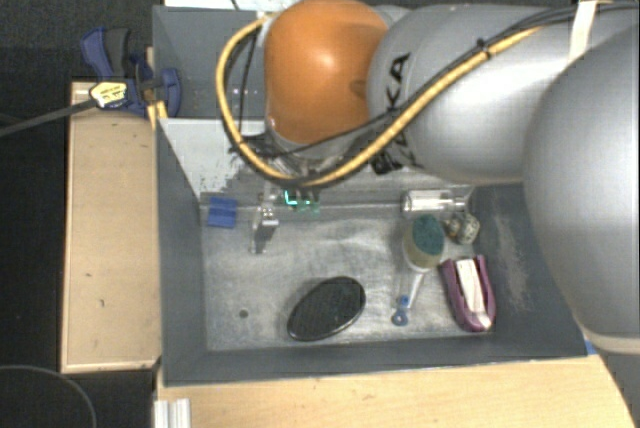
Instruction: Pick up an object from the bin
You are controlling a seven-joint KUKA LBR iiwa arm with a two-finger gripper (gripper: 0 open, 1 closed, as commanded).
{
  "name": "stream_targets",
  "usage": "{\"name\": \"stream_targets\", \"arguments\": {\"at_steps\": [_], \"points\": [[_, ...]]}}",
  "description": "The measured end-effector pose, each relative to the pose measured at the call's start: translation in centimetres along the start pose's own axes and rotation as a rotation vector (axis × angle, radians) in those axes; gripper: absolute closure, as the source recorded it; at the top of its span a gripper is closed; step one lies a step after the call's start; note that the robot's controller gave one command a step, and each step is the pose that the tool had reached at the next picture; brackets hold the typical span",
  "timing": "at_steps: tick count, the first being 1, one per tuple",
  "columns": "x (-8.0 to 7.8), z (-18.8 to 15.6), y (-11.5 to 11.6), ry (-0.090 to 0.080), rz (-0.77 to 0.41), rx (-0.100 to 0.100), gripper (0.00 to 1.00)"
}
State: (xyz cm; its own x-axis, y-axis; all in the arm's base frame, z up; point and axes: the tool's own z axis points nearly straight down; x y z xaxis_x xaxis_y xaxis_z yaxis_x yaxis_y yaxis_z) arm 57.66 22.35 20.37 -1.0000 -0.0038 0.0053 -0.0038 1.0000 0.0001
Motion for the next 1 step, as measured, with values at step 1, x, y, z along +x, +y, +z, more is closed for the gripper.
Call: {"name": "stream_targets", "arguments": {"at_steps": [1], "points": [[-1.65,10.84,0.57,-0.031,0.119,-0.01,0.0]]}}
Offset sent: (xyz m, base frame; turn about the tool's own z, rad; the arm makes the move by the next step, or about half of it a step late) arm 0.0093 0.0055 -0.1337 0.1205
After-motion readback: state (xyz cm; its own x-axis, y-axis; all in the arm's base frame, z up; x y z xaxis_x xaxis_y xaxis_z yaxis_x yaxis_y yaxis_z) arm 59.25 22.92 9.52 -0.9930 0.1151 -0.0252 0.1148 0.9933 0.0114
